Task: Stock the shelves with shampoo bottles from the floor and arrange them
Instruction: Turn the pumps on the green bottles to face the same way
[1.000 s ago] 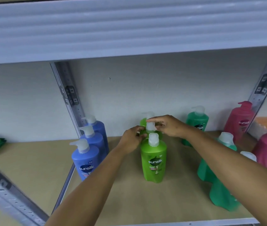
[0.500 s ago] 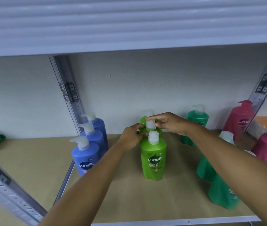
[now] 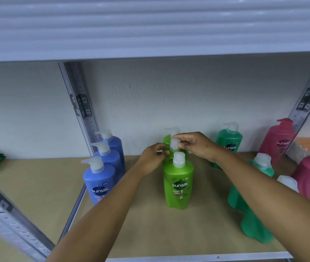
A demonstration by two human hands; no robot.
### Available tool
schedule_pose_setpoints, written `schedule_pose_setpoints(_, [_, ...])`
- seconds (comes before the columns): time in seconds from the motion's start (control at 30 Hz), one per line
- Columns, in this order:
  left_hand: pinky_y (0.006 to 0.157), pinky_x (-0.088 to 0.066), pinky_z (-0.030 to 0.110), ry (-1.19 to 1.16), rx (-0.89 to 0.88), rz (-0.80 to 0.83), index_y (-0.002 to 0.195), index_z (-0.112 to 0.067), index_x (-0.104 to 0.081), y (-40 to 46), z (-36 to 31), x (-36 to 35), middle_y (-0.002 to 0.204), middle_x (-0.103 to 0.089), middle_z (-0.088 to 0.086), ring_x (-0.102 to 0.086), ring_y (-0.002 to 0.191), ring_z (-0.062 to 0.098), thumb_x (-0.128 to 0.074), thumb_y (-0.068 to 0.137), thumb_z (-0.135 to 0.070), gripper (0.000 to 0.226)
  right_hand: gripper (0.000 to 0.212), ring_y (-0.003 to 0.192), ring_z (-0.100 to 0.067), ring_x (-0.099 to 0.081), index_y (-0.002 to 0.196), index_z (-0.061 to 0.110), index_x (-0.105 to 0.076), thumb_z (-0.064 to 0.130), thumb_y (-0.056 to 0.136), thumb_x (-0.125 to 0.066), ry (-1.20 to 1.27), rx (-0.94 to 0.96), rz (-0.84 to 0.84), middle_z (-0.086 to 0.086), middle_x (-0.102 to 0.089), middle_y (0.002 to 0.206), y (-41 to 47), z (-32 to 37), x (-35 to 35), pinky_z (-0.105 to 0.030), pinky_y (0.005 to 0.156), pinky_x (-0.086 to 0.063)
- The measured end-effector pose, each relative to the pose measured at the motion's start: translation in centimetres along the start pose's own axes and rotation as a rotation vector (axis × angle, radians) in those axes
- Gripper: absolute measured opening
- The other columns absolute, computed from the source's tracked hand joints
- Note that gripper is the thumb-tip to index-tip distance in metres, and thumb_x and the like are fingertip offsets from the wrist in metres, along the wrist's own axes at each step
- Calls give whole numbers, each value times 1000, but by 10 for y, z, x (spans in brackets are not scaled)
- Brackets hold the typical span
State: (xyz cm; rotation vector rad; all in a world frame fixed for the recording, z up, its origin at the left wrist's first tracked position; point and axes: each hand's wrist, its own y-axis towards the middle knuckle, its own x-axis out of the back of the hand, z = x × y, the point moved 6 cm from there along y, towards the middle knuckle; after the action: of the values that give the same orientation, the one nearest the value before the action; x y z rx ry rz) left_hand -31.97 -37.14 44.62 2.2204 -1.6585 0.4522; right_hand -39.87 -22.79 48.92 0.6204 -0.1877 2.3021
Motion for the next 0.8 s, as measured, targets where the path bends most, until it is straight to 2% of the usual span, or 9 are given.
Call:
schedule_pose_setpoints(0.1, [88, -50, 30, -166, 9, -79, 111, -21, -64, -4, -7, 6, 109, -65, -3, -62, 97, 13, -60, 91, -33, 23, 40, 115, -6, -55, 131, 12, -56, 5, 92, -59, 24, -4, 7, -1, -61, 123, -2, 0, 0, -18, 96, -43])
schedule_pose_setpoints(0.2, [81, -51, 28, -134, -20, -77, 96, -24, -66, -4, -18, 5, 97, -66, -7, -62, 88, 10, -65, 84, -45, 24, 39, 114, -9, -57, 130, 11, -57, 3, 92, -58, 35, -15, 6, -3, -61, 125, 1, -1, 0, -23, 100, -44])
schedule_pose_setpoints(0.33, [74, -50, 22, -78, -21, -91, 100, -21, -64, -3, -24, 3, 97, -66, -7, -62, 91, 8, -72, 78, -46, 35, 37, 115, -11, -57, 129, 10, -57, 3, 92, -58, 20, -19, -23, -5, -62, 125, 1, -2, 0, -26, 102, -44])
schedule_pose_setpoints(0.47, [70, -44, 15, -14, -35, -113, 101, -19, -62, -3, -28, 3, 96, -65, -8, -60, 91, 4, -74, 78, -42, 34, 34, 111, -12, -59, 124, 9, -60, 1, 91, -58, 30, -12, -45, -6, -64, 120, 2, -3, 0, -26, 101, -44])
schedule_pose_setpoints(0.57, [72, -44, 15, -7, -41, -122, 102, -17, -62, -3, -28, 2, 97, -65, -7, -60, 91, 5, -73, 79, -40, 34, 33, 111, -13, -59, 123, 8, -61, -1, 91, -58, 42, -9, -51, -7, -65, 118, 2, -4, 0, -26, 100, -45])
schedule_pose_setpoints(0.7, [74, -44, 16, -5, -47, -115, 104, -16, -63, -1, -26, 2, 99, -65, -5, -61, 92, 8, -71, 81, -32, 28, 33, 108, -13, -60, 121, 6, -61, -1, 89, -60, 47, -4, -65, -7, -65, 115, 2, -3, 0, -21, 95, -46])
schedule_pose_setpoints(0.8, [72, -45, 12, -19, -33, -117, 106, -18, -65, 2, -22, 4, 101, -66, -4, -61, 90, 8, -69, 84, -25, 24, 30, 104, -9, -60, 118, 10, -62, 2, 89, -61, 59, 0, -80, -4, -65, 110, 2, -5, -1, -17, 90, -46])
